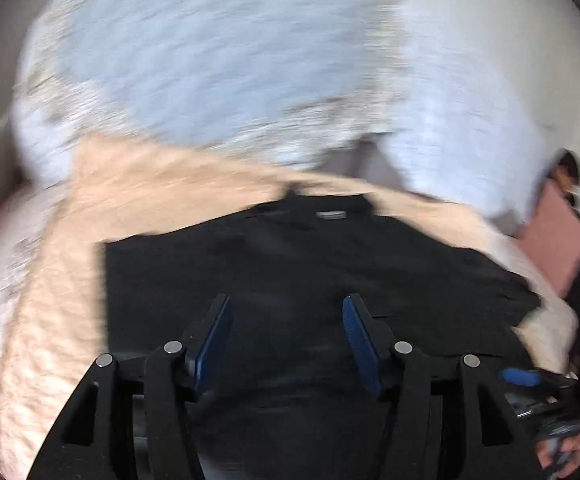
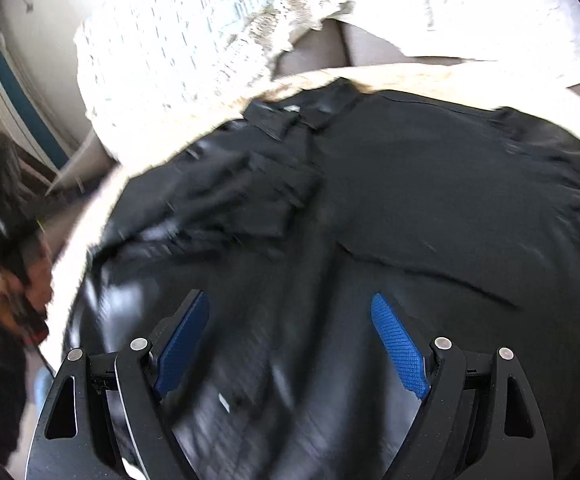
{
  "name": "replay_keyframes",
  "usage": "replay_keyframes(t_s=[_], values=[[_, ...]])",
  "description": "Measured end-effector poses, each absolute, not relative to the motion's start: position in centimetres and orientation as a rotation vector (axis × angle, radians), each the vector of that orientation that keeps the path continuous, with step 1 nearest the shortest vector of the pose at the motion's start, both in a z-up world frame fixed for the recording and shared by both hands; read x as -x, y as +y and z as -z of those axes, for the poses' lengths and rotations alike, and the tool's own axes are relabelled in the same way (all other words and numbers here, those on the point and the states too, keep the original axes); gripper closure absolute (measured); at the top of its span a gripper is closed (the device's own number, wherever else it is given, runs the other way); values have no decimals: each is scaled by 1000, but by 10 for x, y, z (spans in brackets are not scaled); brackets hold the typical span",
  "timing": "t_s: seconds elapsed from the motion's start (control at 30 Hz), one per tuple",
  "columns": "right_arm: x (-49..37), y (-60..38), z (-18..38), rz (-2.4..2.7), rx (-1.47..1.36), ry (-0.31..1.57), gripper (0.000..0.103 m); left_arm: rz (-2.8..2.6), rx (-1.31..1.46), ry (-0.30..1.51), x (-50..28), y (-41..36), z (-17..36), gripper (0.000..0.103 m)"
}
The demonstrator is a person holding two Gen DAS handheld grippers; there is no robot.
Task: Fold large clothes
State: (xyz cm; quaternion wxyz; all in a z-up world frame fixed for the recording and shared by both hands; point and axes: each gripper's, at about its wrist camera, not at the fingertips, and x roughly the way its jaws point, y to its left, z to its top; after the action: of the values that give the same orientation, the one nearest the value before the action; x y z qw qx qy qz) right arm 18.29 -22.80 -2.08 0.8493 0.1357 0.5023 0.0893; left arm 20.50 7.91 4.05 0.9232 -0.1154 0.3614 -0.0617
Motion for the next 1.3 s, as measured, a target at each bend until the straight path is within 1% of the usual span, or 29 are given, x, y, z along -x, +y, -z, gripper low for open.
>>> replay_keyframes(t_s=[0.07, 0.1, 0.13, 0.17, 0.2, 0.23, 0.33, 0.37, 0.4, 0.5, 0.6, 0.63, 0.73, 0.77, 0.93, 0.97, 1.0, 1.07, 1.17, 1.3], values=[[-209, -220, 30, -222, -320, 1061, 22, 54, 261, 812, -212, 102, -16, 46], [-222, -216, 34, -236, -333, 1063, 28, 28, 266, 845, -212, 108, -3, 47], [-232, -212, 38, -247, -343, 1065, 32, 10, 272, 874, -214, 110, 10, 48], [-245, -207, 45, -252, -352, 1076, 40, 9, 282, 899, -213, 114, 24, 49], [-254, -203, 49, -250, -352, 1084, 51, 5, 294, 912, -212, 116, 34, 50], [-265, -198, 55, -255, -348, 1092, 55, 2, 296, 900, -209, 115, 39, 51], [-289, -184, 88, -262, -286, 1176, 61, -6, 262, 880, -209, 110, 43, 50], [-292, -183, 97, -259, -275, 1178, 63, -3, 253, 883, -209, 108, 43, 50], [-292, -183, 94, -258, -275, 1161, 65, 1, 251, 886, -210, 105, 41, 50], [-285, -187, 81, -235, -265, 1170, 65, 16, 262, 888, -215, 112, 31, 50], [-265, -193, 64, -222, -220, 1124, 65, 15, 272, 837, -202, 125, 18, 49], [-263, -196, 68, -209, -219, 1136, 65, -6, 252, 842, -203, 124, 21, 48], [-262, -212, 84, -173, -243, 1220, 65, -27, 239, 936, -215, 123, 46, 49], [-256, -219, 79, -163, -267, 1211, 65, -40, 213, 927, -213, 119, 43, 49], [-212, -266, 38, -139, -304, 1094, 56, 18, 212, 860, -184, 100, 2, 48], [-204, -284, 32, -120, -337, 1080, 52, 23, 192, 843, -179, 93, -5, 47], [-201, -297, 30, -102, -362, 1075, 44, 32, 184, 832, -175, 87, -9, 45], [-188, -339, 29, -31, -425, 1057, 38, 51, 178, 827, -171, 77, -13, 43], [-176, -393, 30, 98, -505, 1043, 38, 40, 163, 837, -174, 66, -10, 43], [-153, -475, 28, 251, -616, 962, 38, 1, 144, 851, -186, 61, 0, 41]])
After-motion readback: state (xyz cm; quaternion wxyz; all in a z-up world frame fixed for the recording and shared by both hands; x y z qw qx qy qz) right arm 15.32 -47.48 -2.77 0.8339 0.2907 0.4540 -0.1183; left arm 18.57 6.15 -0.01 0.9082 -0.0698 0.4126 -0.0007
